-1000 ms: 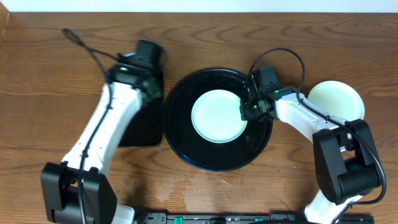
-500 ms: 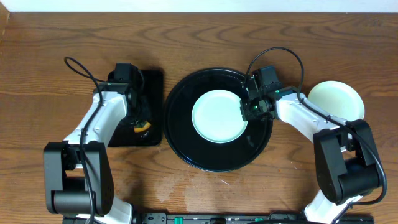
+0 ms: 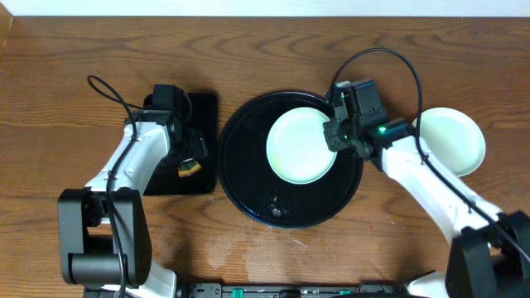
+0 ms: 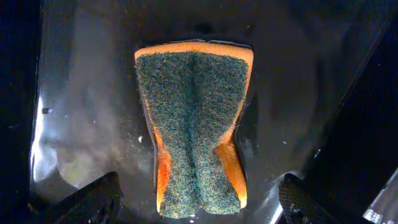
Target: Clean dirty plates on tray and stack at the side
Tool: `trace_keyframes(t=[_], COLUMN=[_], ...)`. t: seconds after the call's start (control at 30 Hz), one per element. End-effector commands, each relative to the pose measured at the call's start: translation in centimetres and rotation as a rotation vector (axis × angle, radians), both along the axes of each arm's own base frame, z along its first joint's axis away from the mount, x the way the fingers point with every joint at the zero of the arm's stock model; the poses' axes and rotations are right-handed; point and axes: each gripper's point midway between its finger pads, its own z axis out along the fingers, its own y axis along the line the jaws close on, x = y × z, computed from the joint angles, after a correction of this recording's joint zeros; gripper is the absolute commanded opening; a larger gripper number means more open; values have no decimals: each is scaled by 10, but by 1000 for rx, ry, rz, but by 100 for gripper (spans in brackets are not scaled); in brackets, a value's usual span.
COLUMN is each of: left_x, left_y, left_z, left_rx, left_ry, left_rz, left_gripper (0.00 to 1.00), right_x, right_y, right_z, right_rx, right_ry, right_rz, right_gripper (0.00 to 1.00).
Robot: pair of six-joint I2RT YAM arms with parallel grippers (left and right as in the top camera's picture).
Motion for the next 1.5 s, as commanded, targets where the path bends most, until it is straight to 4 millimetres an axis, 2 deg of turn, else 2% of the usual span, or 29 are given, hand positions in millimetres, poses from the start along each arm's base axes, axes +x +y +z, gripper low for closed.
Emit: trace_keyframes(t=[0.0, 0.1, 0.3, 0.47, 0.57, 0.7, 0.8, 0.83, 0.9, 0.93, 1.03, 1.23, 1.3, 1.47], left_x=[-2, -2, -2, -2, -2, -2, -2, -2, -2, -2, -2, -2, -2, -2], left_y=[0, 0, 0, 0, 0, 0, 0, 0, 0, 0, 0, 0, 0, 0], left_z=[-3, -3, -3, -3, -3, -3, -3, -3, -3, -3, -3, -3, -3, -3], left_rx=[-5, -5, -5, -5, -5, -5, -5, -5, -5, -5, -5, -5, -5, -5], left_ry=[9, 9, 9, 9, 9, 9, 9, 9, 9, 9, 9, 9, 9, 9], left_rz=[-7, -7, -7, -7, -7, -7, -7, -7, -7, -7, -7, -7, -7, -7], left_gripper=[83, 83, 84, 84, 84, 84, 84, 84, 84, 84, 84, 85, 84, 84], right_x=[1, -5, -8, -8, -11, -13, -11, -10, -10, -9, -5, -8, -10, -19], right_y=[1, 6, -1, 1, 4, 1, -2, 1, 7, 9, 0, -23, -23, -10], right_z=[24, 23, 0, -39, -72, -93, -93, -88, -77, -70, -58, -71, -75, -84], right_rx=[-95, -114, -130, -103, -91, -109, -94, -68, -18, 4, 21, 79, 131, 239], right_ry=[-94, -92, -15, 93, 173, 218, 222, 217, 207, 198, 180, 268, 300, 372], right_rz=[-5, 12, -22, -12, 3, -1, -21, -11, 29, 39, 14, -41, -40, 17], right_gripper=[1, 1, 1, 1, 1, 1, 1, 7, 31, 36, 44, 38, 36, 20])
